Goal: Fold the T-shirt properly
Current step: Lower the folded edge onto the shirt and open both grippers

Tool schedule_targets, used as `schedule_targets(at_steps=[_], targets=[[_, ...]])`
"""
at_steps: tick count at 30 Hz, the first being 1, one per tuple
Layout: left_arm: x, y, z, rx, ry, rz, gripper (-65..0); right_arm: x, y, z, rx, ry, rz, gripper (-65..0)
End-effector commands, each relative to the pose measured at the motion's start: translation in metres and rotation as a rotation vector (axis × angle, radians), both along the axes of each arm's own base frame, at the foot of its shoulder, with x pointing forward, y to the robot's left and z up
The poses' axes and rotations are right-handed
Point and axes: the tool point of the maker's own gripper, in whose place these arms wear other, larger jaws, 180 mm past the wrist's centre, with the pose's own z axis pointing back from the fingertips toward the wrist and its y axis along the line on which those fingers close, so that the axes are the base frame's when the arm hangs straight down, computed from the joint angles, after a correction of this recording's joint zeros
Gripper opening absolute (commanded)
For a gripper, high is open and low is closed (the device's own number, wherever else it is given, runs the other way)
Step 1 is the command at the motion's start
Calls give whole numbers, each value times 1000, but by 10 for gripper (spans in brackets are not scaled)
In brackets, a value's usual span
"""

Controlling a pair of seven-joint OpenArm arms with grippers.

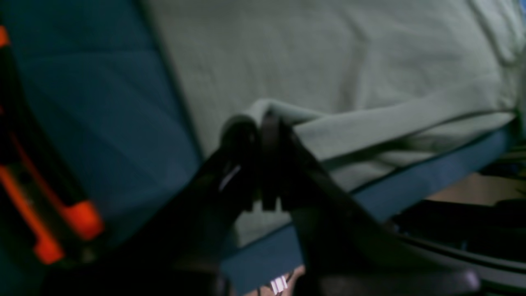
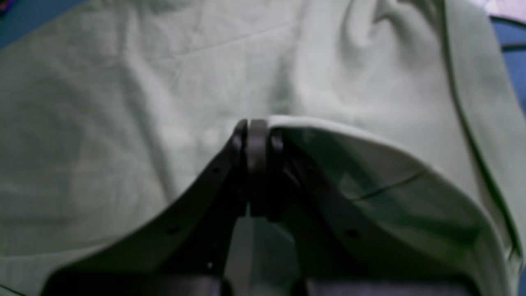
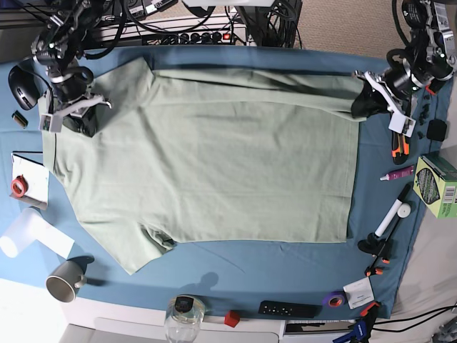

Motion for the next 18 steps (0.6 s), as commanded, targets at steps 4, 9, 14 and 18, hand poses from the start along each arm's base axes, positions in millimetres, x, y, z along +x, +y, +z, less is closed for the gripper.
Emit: schedule_targets(at_steps=[4, 9, 14, 18], targets=[[10, 9, 10, 27, -49, 29, -650, 12, -9, 19, -36, -71, -33, -650], [14, 21, 6, 60, -36, 99, -650, 10, -29, 18, -85, -58, -129, -650], [16, 21, 7, 61, -43, 101, -650, 9, -29, 18, -84, -58, -131, -650], [16, 21, 7, 62, -43, 101, -650, 9, -29, 18, -83, -57, -131, -650]])
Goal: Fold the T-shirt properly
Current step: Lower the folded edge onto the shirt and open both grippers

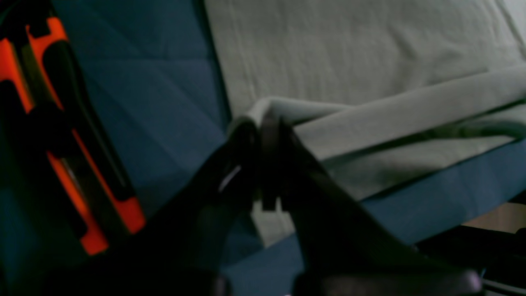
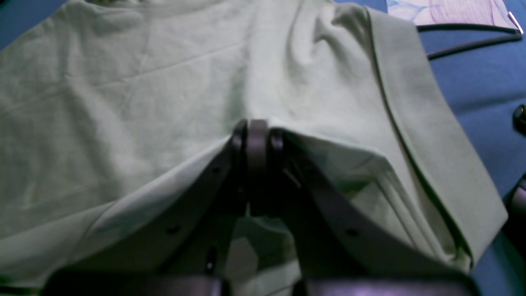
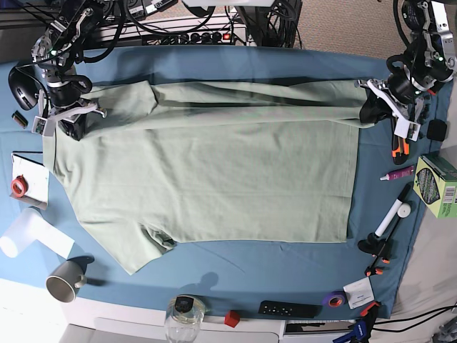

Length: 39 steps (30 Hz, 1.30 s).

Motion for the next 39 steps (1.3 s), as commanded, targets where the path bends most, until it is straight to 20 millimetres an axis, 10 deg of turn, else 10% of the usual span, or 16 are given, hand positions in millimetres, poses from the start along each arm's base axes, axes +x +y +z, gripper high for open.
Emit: schedule_targets(at_steps=[1, 4, 7, 17, 27, 39], targets=[[7, 3, 11, 8, -43, -1, -650, 8, -3, 17, -23, -62, 2, -650], [6, 1, 11, 20, -51, -29, -434, 6, -6, 15, -46, -47, -1, -643], [6, 5, 9, 30, -40, -3, -305, 5, -10, 14, -75, -37, -10, -403], [2, 27, 3, 131, 11, 13, -306, -20, -35, 11, 86, -8, -149, -371], [-20, 67, 23, 105, 22, 55, -306, -117, -77, 16, 244, -42, -364, -371], [-30, 74, 22, 140, 48, 18, -306, -89, -62, -14, 382, -98, -392, -371]])
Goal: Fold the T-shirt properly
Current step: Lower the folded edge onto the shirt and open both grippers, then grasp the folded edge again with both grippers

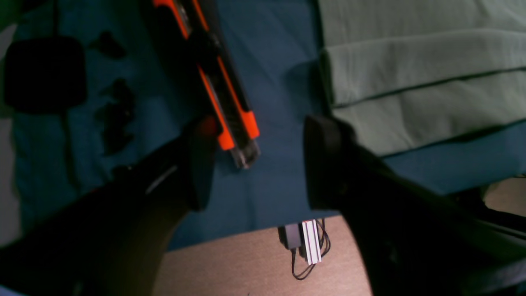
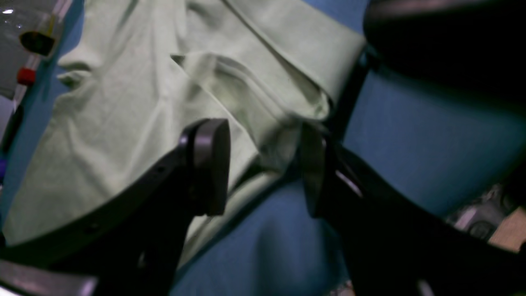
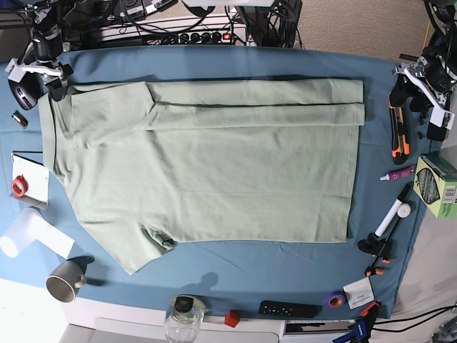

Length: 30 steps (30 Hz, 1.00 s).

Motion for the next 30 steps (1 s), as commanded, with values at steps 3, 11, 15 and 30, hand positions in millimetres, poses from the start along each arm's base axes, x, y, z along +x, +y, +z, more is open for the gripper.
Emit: schedule_targets(at_steps=[3, 11, 15, 30], targets=[[6, 5, 12, 21, -32, -20, -306, -4, -9, -6, 8, -4, -21, -371], [7, 7, 14, 30, -31, -25, -306, 4, -24, -28, 45, 1, -40, -371], [6, 7, 13, 30, -29, -25, -306, 14, -23, -30, 70, -15, -40, -371], [-19, 7, -6, -68, 74, 119, -279, 20, -16, -26, 44, -33, 30, -650]])
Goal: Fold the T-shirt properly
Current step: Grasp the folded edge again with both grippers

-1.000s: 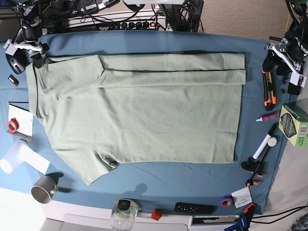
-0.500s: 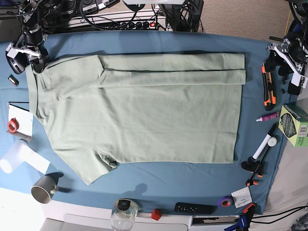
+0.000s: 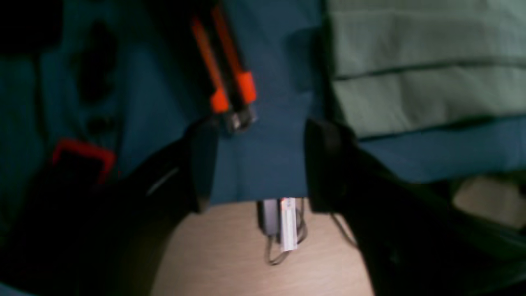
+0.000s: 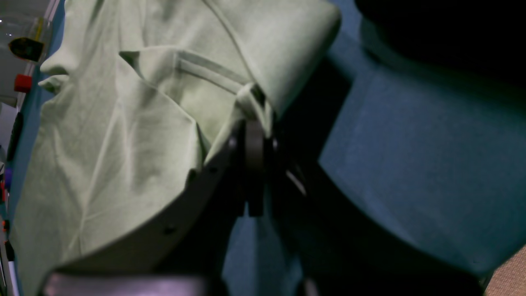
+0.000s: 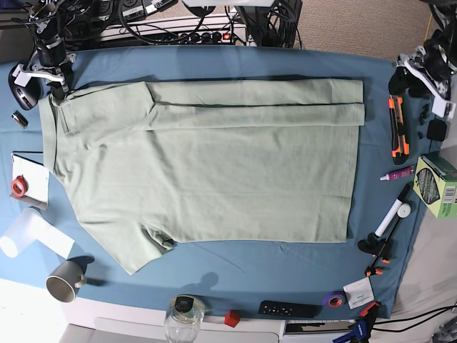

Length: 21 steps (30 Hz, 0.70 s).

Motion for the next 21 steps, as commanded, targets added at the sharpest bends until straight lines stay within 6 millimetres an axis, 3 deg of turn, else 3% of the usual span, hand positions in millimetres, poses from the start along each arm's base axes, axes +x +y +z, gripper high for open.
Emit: schedule_targets(at_steps=[1, 7, 16, 21], targets=[[4, 5, 6, 3, -25, 22, -259, 4, -3, 8, -22, -16, 18, -650], [2, -7, -3, -88, -30, 62, -237, 3, -2, 7, -18, -6, 29, -650], [-3, -71, -27, -199, 27, -41, -237, 19, 12, 5, -46, 24, 131, -650], [9, -85, -26, -220, 0, -55, -237, 22, 17, 1, -49, 41, 155, -650]])
